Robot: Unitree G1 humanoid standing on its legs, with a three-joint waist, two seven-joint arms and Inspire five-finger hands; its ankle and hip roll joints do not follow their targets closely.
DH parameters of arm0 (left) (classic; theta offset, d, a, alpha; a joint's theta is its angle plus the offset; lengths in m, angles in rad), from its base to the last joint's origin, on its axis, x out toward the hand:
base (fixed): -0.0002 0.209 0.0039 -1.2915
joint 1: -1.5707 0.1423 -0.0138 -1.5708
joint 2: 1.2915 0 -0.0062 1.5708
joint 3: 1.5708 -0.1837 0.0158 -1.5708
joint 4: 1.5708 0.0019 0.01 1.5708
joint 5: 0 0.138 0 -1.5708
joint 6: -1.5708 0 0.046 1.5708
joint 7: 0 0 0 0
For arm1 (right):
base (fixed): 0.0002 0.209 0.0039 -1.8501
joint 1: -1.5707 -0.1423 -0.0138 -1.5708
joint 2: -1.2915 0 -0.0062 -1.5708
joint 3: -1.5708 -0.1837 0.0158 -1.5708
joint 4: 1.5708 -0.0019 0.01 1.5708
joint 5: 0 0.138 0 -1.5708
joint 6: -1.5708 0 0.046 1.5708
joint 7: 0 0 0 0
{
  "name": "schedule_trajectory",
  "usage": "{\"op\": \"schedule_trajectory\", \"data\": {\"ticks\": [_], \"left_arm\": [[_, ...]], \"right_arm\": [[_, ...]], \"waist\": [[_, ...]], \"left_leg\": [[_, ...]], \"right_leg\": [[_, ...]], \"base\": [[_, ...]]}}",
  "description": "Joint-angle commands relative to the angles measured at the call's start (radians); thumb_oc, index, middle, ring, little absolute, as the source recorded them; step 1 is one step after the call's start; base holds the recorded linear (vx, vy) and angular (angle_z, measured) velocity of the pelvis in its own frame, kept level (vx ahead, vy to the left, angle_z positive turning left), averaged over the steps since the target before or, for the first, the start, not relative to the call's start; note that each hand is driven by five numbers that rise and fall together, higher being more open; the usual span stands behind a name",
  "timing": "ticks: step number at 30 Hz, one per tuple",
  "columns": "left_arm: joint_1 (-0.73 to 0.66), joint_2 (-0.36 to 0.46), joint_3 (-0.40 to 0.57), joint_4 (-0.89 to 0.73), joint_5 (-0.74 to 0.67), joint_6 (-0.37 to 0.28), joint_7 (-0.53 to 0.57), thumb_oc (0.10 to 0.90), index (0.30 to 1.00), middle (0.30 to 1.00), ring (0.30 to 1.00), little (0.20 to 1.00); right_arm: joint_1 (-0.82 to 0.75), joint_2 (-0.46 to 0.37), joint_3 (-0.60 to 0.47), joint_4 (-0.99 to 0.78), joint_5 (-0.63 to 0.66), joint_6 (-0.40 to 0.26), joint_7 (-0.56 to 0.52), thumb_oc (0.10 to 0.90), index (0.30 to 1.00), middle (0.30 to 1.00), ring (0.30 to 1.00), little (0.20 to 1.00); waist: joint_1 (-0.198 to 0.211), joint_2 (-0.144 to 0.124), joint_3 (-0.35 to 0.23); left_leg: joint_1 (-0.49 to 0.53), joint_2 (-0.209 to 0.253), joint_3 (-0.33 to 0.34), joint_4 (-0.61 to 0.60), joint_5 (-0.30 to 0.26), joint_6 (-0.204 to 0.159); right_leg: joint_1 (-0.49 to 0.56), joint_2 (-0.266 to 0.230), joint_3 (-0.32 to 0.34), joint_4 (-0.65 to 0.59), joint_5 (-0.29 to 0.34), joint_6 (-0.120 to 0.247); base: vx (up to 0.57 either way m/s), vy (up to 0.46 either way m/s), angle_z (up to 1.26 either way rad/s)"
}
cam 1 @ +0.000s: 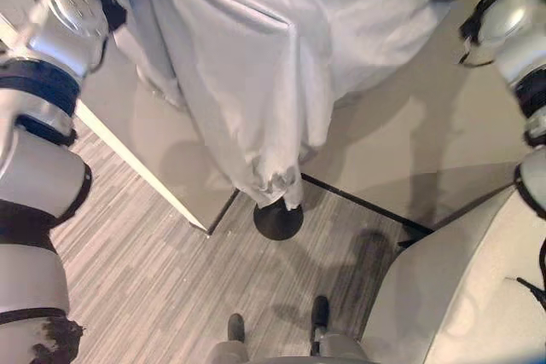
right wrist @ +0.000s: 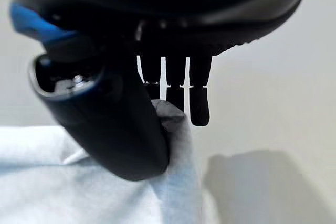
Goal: Hang the clothes on the sofa on the clothes rack.
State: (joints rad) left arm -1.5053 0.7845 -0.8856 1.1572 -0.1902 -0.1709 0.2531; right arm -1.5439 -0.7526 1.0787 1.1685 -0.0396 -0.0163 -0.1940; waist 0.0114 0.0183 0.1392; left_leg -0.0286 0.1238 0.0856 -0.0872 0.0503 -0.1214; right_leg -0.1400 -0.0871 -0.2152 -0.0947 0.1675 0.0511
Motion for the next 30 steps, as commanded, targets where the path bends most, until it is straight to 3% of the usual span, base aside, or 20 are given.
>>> {"op": "schedule_trajectory", "data": {"ticks": [1,7,13,14,15,16,17,18,19,22,23,25,30], "left_arm": [[-0.172,0.084,0.012,0.112,0.035,0.002,0.054,0.400,0.300,0.300,0.300,0.300],[-0.036,0.088,0.065,0.112,0.100,0.004,0.035,0.400,0.300,0.300,0.300,0.300],[0.151,0.074,0.207,0.030,0.073,-0.010,0.041,0.400,0.300,0.300,0.300,0.300],[0.228,0.069,0.269,-0.027,0.051,-0.018,0.055,0.400,0.300,0.300,0.300,0.300],[0.231,0.069,0.271,-0.029,0.051,-0.017,0.055,0.400,0.300,0.300,0.300,0.300],[0.331,0.048,0.353,-0.105,0.006,-0.028,0.074,0.400,0.300,0.300,0.300,0.300],[0.337,0.048,0.356,-0.109,0.007,-0.026,0.075,0.400,0.300,0.300,0.300,0.300],[0.424,0.002,0.418,-0.186,-0.040,-0.039,0.083,0.400,0.300,0.300,0.300,0.300],[0.426,0.002,0.418,-0.188,-0.040,-0.038,0.084,0.400,0.300,0.300,0.300,0.300],[0.561,-0.094,0.514,-0.315,-0.144,-0.066,0.089,0.400,0.300,0.300,0.300,0.300],[0.561,-0.094,0.514,-0.315,-0.144,-0.066,0.089,0.400,0.300,0.300,0.300,0.300],[0.626,-0.177,0.545,-0.382,-0.218,-0.082,0.080,0.400,0.300,0.300,0.300,0.300],[0.631,-0.238,0.544,-0.399,-0.275,-0.084,0.069,0.400,0.300,0.300,0.300,0.300]], "right_arm": [[-0.174,-0.040,0.042,0.099,-0.171,0.023,-0.043,0.400,0.300,0.300,0.300,0.300],[0.001,0.000,0.039,0.076,-0.334,0.017,-0.010,0.400,0.300,0.300,0.300,0.300],[0.211,0.018,-0.083,-0.010,-0.319,0.001,-0.019,0.400,0.300,0.300,0.300,0.300],[0.288,0.017,-0.152,-0.078,-0.297,-0.005,-0.028,0.400,0.300,0.300,0.300,0.300],[0.290,0.017,-0.153,-0.080,-0.297,-0.004,-0.028,0.400,0.300,0.300,0.300,0.300],[0.396,0.030,-0.235,-0.159,-0.256,-0.011,-0.038,0.400,0.300,0.300,0.300,0.300],[0.399,0.030,-0.235,-0.162,-0.257,-0.010,-0.038,0.400,0.300,0.300,0.300,0.300],[0.496,0.054,-0.328,-0.212,-0.198,-0.016,-0.061,0.400,0.300,0.300,0.300,0.300],[0.497,0.054,-0.329,-0.213,-0.198,-0.016,-0.061,0.400,0.300,0.300,0.300,0.300],[0.655,0.146,-0.496,-0.242,-0.044,-0.039,-0.112,0.400,0.300,0.300,0.300,0.300],[0.655,0.146,-0.496,-0.242,-0.044,-0.039,-0.112,0.400,0.300,0.300,0.300,0.300],[0.720,0.211,-0.549,-0.262,0.008,-0.053,-0.127,0.400,0.300,0.300,0.300,0.300],[0.734,0.254,-0.591,-0.308,0.063,-0.073,-0.155,0.400,0.300,0.300,0.300,0.300]], "waist": [[0.025,-0.023,-0.005],[0.015,-0.011,0.046],[0.009,-0.003,0.067],[0.007,-0.002,0.076],[0.007,-0.002,0.074],[0.004,-0.002,0.081],[0.004,-0.001,0.077],[0.003,-0.001,0.083],[0.002,-0.001,0.079],[0.001,-0.001,0.086],[0.001,-0.002,0.085],[0.001,-0.001,0.090],[-0.005,0.000,0.091]], "left_leg": [[0.045,0.006,0.007,0.000,-0.051,-0.019],[0.018,0.003,0.005,0.000,-0.039,-0.014],[0.010,0.000,0.009,0.000,-0.037,-0.009],[0.010,-0.001,0.011,0.000,-0.039,-0.008],[0.010,-0.001,0.011,0.000,-0.039,-0.008],[0.014,-0.002,0.014,0.000,-0.043,-0.005],[0.013,-0.002,0.014,0.000,-0.043,-0.005],[0.024,-0.002,0.015,0.000,-0.051,-0.002],[0.020,-0.003,0.014,0.000,-0.049,-0.001],[0.034,-0.004,0.016,0.000,-0.059,0.005],[0.033,-0.004,0.016,0.000,-0.058,0.005],[0.043,-0.005,0.013,0.000,-0.065,0.010],[0.057,-0.005,0.016,0.000,-0.072,0.013]], "right_leg": [[0.173,-0.068,-0.021,0.007,-0.172,0.127],[0.140,-0.073,-0.009,0.007,-0.165,0.121],[0.133,-0.076,-0.001,0.007,-0.164,0.117],[0.131,-0.078,0.001,0.007,-0.165,0.118],[0.131,-0.078,0.001,0.007,-0.165,0.118],[0.134,-0.079,0.003,0.007,-0.168,0.117],[0.134,-0.079,0.004,0.007,-0.168,0.117],[0.144,-0.079,0.004,0.007,-0.173,0.114],[0.140,-0.080,0.004,0.007,-0.171,0.114],[0.154,-0.081,0.003,0.007,-0.176,0.110],[0.153,-0.081,0.003,0.007,-0.176,0.110],[0.161,-0.081,0.005,0.007,-0.180,0.108],[0.173,-0.081,0.007,0.007,-0.184,0.106]], "base": [[-0.06,0.005,-0.02],[-0.05,0.013,-0.03],[0.00,0.004,-0.03],[0.00,0.002,-0.07],[0.01,0.009,-0.08],[0.01,0.007,-0.08],[0.03,0.006,-0.09],[0.02,0.000,-0.07],[0.03,-0.003,-0.01],[0.00,0.000,0.00],[0.01,-0.011,-0.03],[0.00,0.000,0.00],[0.00,0.000,0.00]]}}
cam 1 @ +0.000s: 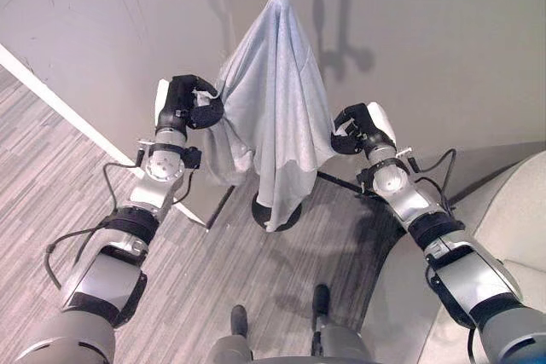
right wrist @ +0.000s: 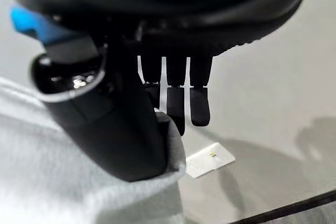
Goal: Hang the clothes on the sofa on the clothes rack.
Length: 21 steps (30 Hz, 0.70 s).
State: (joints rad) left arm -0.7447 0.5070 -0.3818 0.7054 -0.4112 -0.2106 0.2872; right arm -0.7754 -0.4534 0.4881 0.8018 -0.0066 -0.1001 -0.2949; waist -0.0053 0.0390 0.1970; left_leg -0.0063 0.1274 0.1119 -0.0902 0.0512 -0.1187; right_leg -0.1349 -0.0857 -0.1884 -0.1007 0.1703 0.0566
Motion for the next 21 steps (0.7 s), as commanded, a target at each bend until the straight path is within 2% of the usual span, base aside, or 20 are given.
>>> {"op": "schedule_trajectory", "data": {"ticks": [1,2,3,4,5,6,17,21], "left_arm": [[-0.130,0.040,0.040,0.053,-0.054,-0.044,0.035,0.400,0.300,0.300,0.300,0.300],[-0.132,0.035,0.035,0.040,-0.053,-0.042,0.029,0.400,0.300,0.300,0.300,0.300],[-0.138,0.038,0.030,0.044,-0.046,-0.040,0.027,0.461,0.392,0.392,0.392,0.392],[-0.142,0.038,0.029,0.044,-0.039,-0.036,0.030,0.751,0.827,0.827,0.827,0.827],[-0.142,0.040,0.030,0.040,-0.035,-0.034,0.031,0.800,0.900,0.900,0.900,0.900],[-0.140,0.041,0.031,0.041,-0.035,-0.033,0.024,0.800,0.900,0.900,0.900,0.900],[-0.049,0.050,0.093,-0.026,-0.091,-0.033,-0.009,0.800,0.900,0.900,0.900,0.900],[0.072,0.063,0.149,-0.124,-0.097,-0.034,-0.036,0.800,0.900,0.900,0.900,0.900]], "right_arm": [[-0.035,-0.045,0.000,0.059,0.030,0.011,-0.054,0.400,0.300,0.300,0.300,0.300],[-0.036,-0.047,-0.006,0.044,0.041,0.005,-0.056,0.400,0.300,0.300,0.300,0.300],[-0.040,-0.048,-0.008,0.034,0.049,0.001,-0.056,0.400,0.300,0.300,0.300,0.300],[-0.037,-0.050,-0.011,0.013,0.059,-0.003,-0.056,0.472,0.408,0.408,0.408,0.408],[-0.037,-0.053,-0.014,-0.005,0.061,-0.008,-0.056,0.750,0.825,0.825,0.825,0.825],[-0.036,-0.055,-0.020,-0.017,0.070,-0.013,-0.053,0.800,0.900,0.900,0.900,0.900],[0.036,-0.099,-0.104,-0.187,0.148,-0.049,-0.030,0.800,0.900,0.900,0.900,0.900],[0.150,-0.137,-0.168,-0.272,0.143,-0.053,0.007,0.800,0.900,0.900,0.900,0.900]], "waist": [[0.012,-0.020,0.034],[0.010,-0.021,0.033],[0.010,-0.022,0.032],[0.010,-0.022,0.031],[0.009,-0.022,0.029],[0.009,-0.023,0.027],[0.011,-0.028,-0.001],[0.015,-0.030,-0.012]], "left_leg": [[0.035,-0.009,-0.011,0.003,-0.073,0.010],[0.038,-0.009,-0.010,0.003,-0.075,0.011],[0.041,-0.008,-0.009,0.003,-0.077,0.011],[0.044,-0.009,-0.009,0.003,-0.079,0.011],[0.046,-0.009,-0.008,0.003,-0.081,0.012],[0.050,-0.010,-0.007,0.003,-0.083,0.012],[0.088,-0.011,0.001,0.003,-0.101,0.016],[0.104,-0.011,0.003,0.003,-0.107,0.017]], "right_leg": [[0.168,-0.082,-0.020,0.013,-0.187,0.100],[0.171,-0.082,-0.020,0.013,-0.187,0.100],[0.174,-0.083,-0.020,0.013,-0.188,0.100],[0.176,-0.083,-0.020,0.013,-0.188,0.100],[0.178,-0.083,-0.020,0.013,-0.188,0.100],[0.182,-0.084,-0.022,0.013,-0.188,0.101],[0.218,-0.089,-0.028,0.013,-0.195,0.101],[0.237,-0.090,-0.037,0.013,-0.198,0.100]], "base": [[0.00,0.000,0.00],[0.00,0.000,0.00],[0.00,0.000,0.00],[0.00,0.000,0.00],[0.00,0.000,0.00],[0.00,0.000,0.00],[0.02,0.004,0.03],[0.03,0.003,0.00]]}}
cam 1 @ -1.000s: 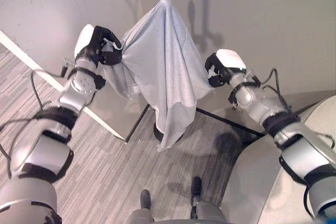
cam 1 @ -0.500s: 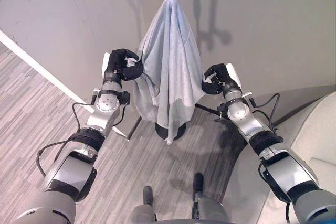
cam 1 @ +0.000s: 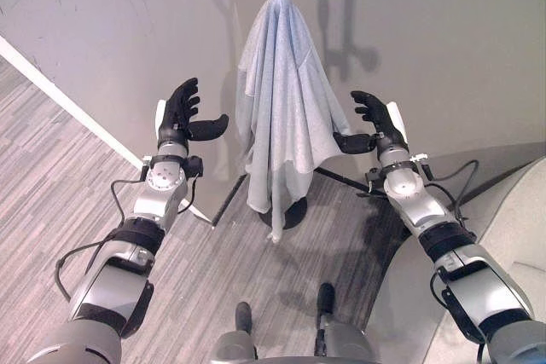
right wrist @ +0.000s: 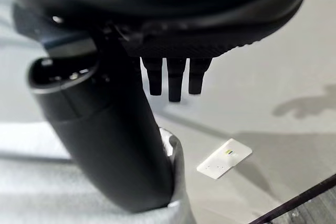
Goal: Hang the clothes on the sofa on the clothes rack.
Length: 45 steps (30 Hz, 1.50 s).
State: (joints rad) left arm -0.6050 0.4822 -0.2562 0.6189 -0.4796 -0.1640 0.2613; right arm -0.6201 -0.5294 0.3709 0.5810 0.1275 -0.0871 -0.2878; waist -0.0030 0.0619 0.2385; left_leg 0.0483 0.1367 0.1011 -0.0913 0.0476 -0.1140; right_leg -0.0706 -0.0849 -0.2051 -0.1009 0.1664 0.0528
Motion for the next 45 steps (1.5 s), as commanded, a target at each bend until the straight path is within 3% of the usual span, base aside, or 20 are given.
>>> {"op": "schedule_trajectory", "data": {"ticks": [1,9,15,17,20,23,30,35,40,41,42,43,44,45], "left_arm": [[-0.034,0.086,0.039,-0.058,-0.033,-0.079,-0.018,0.800,0.900,0.900,0.900,0.900],[0.176,0.094,0.162,-0.140,-0.002,-0.074,-0.046,0.800,0.900,0.900,0.900,0.900],[0.450,-0.008,0.274,-0.219,-0.016,-0.057,-0.100,0.800,0.900,0.900,0.900,0.900],[0.564,-0.074,0.298,-0.218,-0.022,-0.040,-0.134,0.800,0.900,0.900,0.900,0.900],[0.627,-0.152,0.314,-0.159,-0.094,-0.027,-0.149,0.800,0.900,0.900,0.900,0.900],[0.625,-0.159,0.316,-0.136,-0.096,-0.036,-0.137,0.800,0.900,0.900,0.900,0.900],[0.613,-0.113,0.276,-0.153,-0.079,-0.057,-0.114,0.800,0.900,0.900,0.900,0.900],[0.641,-0.125,0.263,-0.137,-0.099,-0.040,-0.127,0.800,0.900,0.900,0.900,0.900],[0.670,-0.137,0.261,-0.121,-0.087,-0.033,-0.143,0.800,0.900,0.900,0.900,0.900],[0.680,-0.145,0.273,-0.125,-0.077,-0.033,-0.145,0.800,0.900,0.900,0.900,0.900],[0.681,-0.145,0.273,-0.125,-0.077,-0.033,-0.145,0.800,0.900,0.900,0.900,0.900],[0.693,-0.152,0.279,-0.133,-0.067,-0.032,-0.157,0.800,0.900,0.900,0.900,0.900],[0.705,-0.175,0.280,-0.111,-0.047,-0.025,-0.185,0.800,0.900,0.900,0.900,0.900],[0.706,-0.174,0.279,-0.110,-0.047,-0.025,-0.185,0.800,0.900,0.900,0.900,0.900]], "right_arm": [[0.027,-0.071,-0.070,-0.063,0.006,-0.066,0.005,0.800,0.900,0.900,0.900,0.900],[0.263,-0.096,-0.193,-0.114,-0.042,-0.063,0.048,0.800,0.900,0.900,0.900,0.900],[0.485,-0.035,-0.279,-0.153,-0.038,-0.067,0.119,0.800,0.900,0.900,0.900,0.900],[0.566,0.049,-0.322,-0.165,0.074,-0.084,0.173,0.800,0.900,0.900,0.900,0.900],[0.602,0.145,-0.364,-0.198,0.292,-0.132,0.220,0.800,0.900,0.900,0.900,0.900],[0.560,0.161,-0.351,-0.247,0.362,-0.165,0.223,0.800,0.900,0.900,0.900,0.900],[0.130,0.057,-0.348,-0.450,0.400,-0.261,0.074,0.800,0.900,0.900,0.900,0.900],[0.049,0.030,-0.405,-0.529,0.525,-0.313,0.088,0.800,0.900,0.900,0.900,0.900],[0.121,0.003,-0.427,-0.553,0.410,-0.291,0.045,0.800,0.900,0.900,0.900,0.900],[0.194,-0.014,-0.431,-0.550,0.292,-0.237,0.033,0.800,0.900,0.900,0.900,0.900],[0.195,-0.014,-0.431,-0.551,0.292,-0.236,0.032,0.800,0.900,0.900,0.900,0.900],[0.265,-0.017,-0.453,-0.538,0.248,-0.214,0.051,0.800,0.900,0.900,0.900,0.900],[0.446,0.054,-0.505,-0.499,0.233,-0.202,0.098,0.800,0.900,0.900,0.900,0.900],[0.449,0.055,-0.507,-0.501,0.232,-0.201,0.099,0.800,0.900,0.900,0.900,0.900]], "waist": [[0.014,-0.052,-0.058],[0.014,-0.055,-0.069],[0.016,-0.056,-0.075],[0.014,-0.057,-0.079],[0.014,-0.055,-0.084],[0.021,-0.057,-0.089],[0.079,-0.078,-0.107],[0.091,-0.088,-0.115],[0.089,-0.089,-0.116],[0.083,-0.088,-0.111],[0.083,-0.088,-0.111],[0.079,-0.085,-0.106],[0.063,-0.082,-0.100],[0.063,-0.082,-0.102]], "left_leg": [[0.053,-0.021,0.015,0.004,-0.106,0.012],[0.068,-0.024,0.012,0.004,-0.114,0.015],[0.077,-0.027,0.013,0.004,-0.118,0.019],[0.079,-0.028,0.015,0.004,-0.118,0.022],[0.081,-0.032,0.018,0.004,-0.120,0.024],[0.081,-0.034,0.020,0.004,-0.121,0.025],[0.078,-0.033,0.022,0.004,-0.125,0.029],[0.078,-0.033,0.012,0.004,-0.126,0.028],[0.077,-0.035,0.006,0.004,-0.126,0.028],[0.076,-0.036,0.006,0.004,-0.126,0.029],[0.076,-0.036,0.006,0.004,-0.126,0.029],[0.077,-0.037,0.005,0.004,-0.126,0.031],[0.073,-0.040,-0.001,0.004,-0.125,0.034],[0.073,-0.040,-0.002,0.004,-0.125,0.034]], "right_leg": [[0.177,-0.091,-0.023,0.014,-0.195,0.104],[0.200,-0.097,-0.039,0.014,-0.200,0.105],[0.213,-0.103,-0.048,0.014,-0.201,0.105],[0.217,-0.108,-0.055,0.014,-0.199,0.105],[0.218,-0.114,-0.059,0.014,-0.194,0.107],[0.212,-0.116,-0.054,0.014,-0.192,0.108],[0.200,-0.110,-0.038,0.014,-0.190,0.105],[0.211,-0.109,-0.048,0.014,-0.194,0.105],[0.212,-0.109,-0.052,0.014,-0.194,0.105],[0.211,-0.109,-0.053,0.014,-0.192,0.106],[0.211,-0.109,-0.053,0.014,-0.192,0.106],[0.214,-0.110,-0.055,0.014,-0.194,0.106],[0.216,-0.112,-0.062,0.014,-0.194,0.108],[0.216,-0.112,-0.063,0.014,-0.195,0.108]], "base": [[0.00,0.000,0.00],[0.00,0.000,0.00],[0.01,0.007,0.04],[0.01,0.025,0.04],[0.01,0.034,0.04],[0.01,0.029,0.07],[0.02,0.011,-0.04],[0.02,0.000,0.02],[0.01,0.002,0.08],[0.00,0.010,0.06],[0.00,0.000,0.00],[0.01,-0.013,-0.03],[0.01,-0.013,-0.05],[0.00,0.000,0.00]]}}
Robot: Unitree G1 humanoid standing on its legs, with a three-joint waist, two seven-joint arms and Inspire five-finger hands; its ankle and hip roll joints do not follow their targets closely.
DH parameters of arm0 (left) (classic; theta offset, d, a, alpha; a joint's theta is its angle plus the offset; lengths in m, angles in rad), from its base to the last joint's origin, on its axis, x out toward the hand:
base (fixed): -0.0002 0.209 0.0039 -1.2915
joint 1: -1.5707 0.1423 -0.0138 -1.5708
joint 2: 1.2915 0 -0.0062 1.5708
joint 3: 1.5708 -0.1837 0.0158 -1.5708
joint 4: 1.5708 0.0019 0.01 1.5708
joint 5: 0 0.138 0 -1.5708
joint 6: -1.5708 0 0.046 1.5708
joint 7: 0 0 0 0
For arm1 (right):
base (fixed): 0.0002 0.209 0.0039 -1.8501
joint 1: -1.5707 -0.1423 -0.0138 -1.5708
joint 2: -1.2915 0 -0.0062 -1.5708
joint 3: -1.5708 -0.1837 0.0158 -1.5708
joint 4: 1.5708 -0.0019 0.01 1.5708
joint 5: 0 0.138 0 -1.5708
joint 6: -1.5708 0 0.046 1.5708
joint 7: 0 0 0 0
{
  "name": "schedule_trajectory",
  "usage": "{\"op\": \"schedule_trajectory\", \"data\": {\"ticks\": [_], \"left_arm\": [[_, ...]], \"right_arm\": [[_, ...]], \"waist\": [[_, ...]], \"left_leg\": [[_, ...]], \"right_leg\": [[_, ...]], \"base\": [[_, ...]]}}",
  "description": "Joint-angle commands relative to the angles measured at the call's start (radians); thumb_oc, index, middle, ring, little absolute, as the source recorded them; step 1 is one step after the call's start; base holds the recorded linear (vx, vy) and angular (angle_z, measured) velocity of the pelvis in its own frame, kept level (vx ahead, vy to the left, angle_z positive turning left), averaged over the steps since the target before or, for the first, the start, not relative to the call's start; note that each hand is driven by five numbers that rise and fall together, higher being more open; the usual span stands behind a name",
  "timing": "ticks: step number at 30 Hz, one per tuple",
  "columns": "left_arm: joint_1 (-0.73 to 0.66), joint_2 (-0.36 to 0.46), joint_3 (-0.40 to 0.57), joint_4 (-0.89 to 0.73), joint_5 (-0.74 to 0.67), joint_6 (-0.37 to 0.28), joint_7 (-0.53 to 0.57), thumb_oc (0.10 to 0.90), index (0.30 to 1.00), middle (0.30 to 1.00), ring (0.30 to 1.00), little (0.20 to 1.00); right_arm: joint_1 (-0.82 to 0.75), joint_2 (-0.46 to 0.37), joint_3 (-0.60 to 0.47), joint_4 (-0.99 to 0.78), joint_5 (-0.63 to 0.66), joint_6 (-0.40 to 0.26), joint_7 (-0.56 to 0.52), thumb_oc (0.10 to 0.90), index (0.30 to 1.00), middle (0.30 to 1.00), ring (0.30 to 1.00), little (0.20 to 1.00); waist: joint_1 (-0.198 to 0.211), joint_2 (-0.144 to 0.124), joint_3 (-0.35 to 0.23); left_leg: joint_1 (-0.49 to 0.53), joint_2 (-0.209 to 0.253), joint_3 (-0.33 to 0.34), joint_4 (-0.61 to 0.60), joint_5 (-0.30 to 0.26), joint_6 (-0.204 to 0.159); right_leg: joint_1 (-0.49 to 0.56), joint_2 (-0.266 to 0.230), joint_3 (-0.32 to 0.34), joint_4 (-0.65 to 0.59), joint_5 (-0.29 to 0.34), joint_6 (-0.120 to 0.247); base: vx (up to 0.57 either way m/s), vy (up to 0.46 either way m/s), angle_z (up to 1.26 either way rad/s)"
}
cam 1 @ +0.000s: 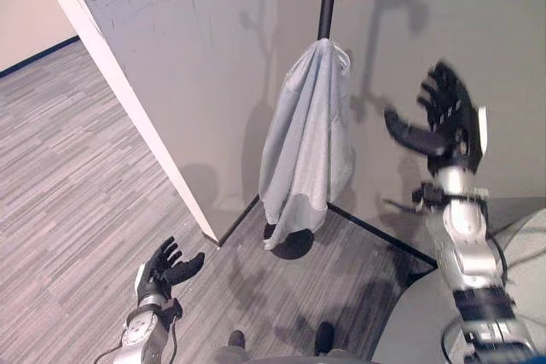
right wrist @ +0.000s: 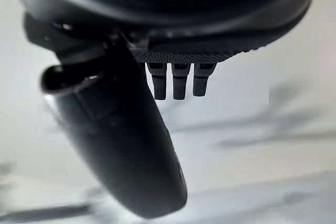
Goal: Hang the clothes on the sofa on the clothes rack.
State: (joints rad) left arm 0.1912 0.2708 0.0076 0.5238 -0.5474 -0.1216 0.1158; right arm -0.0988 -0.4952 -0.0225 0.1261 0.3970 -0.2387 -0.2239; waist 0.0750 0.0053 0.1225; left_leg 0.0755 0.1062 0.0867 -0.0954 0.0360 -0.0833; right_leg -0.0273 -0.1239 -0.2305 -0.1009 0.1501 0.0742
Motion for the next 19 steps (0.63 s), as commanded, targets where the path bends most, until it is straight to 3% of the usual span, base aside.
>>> {"op": "schedule_trajectory", "data": {"ticks": [1,3,7,15,19], "left_arm": [[-0.091,0.034,0.008,-0.007,0.031,-0.071,-0.044,0.800,0.900,0.900,0.900,0.900],[-0.087,0.032,0.004,-0.005,0.053,-0.069,-0.050,0.800,0.900,0.900,0.900,0.900],[-0.102,0.017,0.020,0.051,0.094,-0.081,-0.062,0.800,0.900,0.900,0.900,0.900],[-0.169,0.017,-0.050,0.099,0.122,-0.092,-0.055,0.800,0.900,0.900,0.900,0.900],[-0.184,0.008,-0.084,0.101,0.131,-0.089,-0.060,0.800,0.900,0.900,0.900,0.900]], "right_arm": [[-0.033,0.044,-0.113,-0.027,-0.022,-0.054,0.049,0.800,0.900,0.900,0.900,0.900],[0.030,0.070,-0.099,0.029,-0.013,-0.044,0.079,0.800,0.900,0.900,0.900,0.900],[0.171,0.098,0.002,0.199,-0.138,0.033,0.166,0.800,0.900,0.900,0.900,0.900],[0.117,0.144,0.159,0.516,-0.160,0.076,0.191,0.800,0.900,0.900,0.900,0.900],[0.102,0.165,0.193,0.572,-0.167,0.093,0.192,0.800,0.900,0.900,0.900,0.900]], "waist": [[-0.021,-0.025,0.017],[-0.028,-0.026,0.019],[-0.046,-0.028,0.021],[-0.049,-0.029,0.012],[-0.050,-0.028,0.006]], "left_leg": [[0.045,-0.010,0.012,0.008,-0.113,0.003],[0.045,-0.010,0.013,0.008,-0.112,0.002],[0.048,-0.007,0.020,0.008,-0.110,-0.002],[0.060,-0.004,0.025,0.008,-0.111,-0.004],[0.066,-0.005,0.025,0.008,-0.113,-0.004]], "right_leg": [[0.173,-0.075,-0.039,0.014,-0.177,0.087],[0.172,-0.076,-0.040,0.014,-0.175,0.087],[0.173,-0.078,-0.041,0.014,-0.176,0.088],[0.182,-0.079,-0.038,0.014,-0.175,0.088],[0.189,-0.082,-0.041,0.014,-0.176,0.087]], "base": [[-0.01,-0.004,0.03],[-0.01,-0.003,-0.05],[-0.01,-0.007,0.01],[0.00,-0.003,-0.02],[0.00,0.000,0.00]]}}
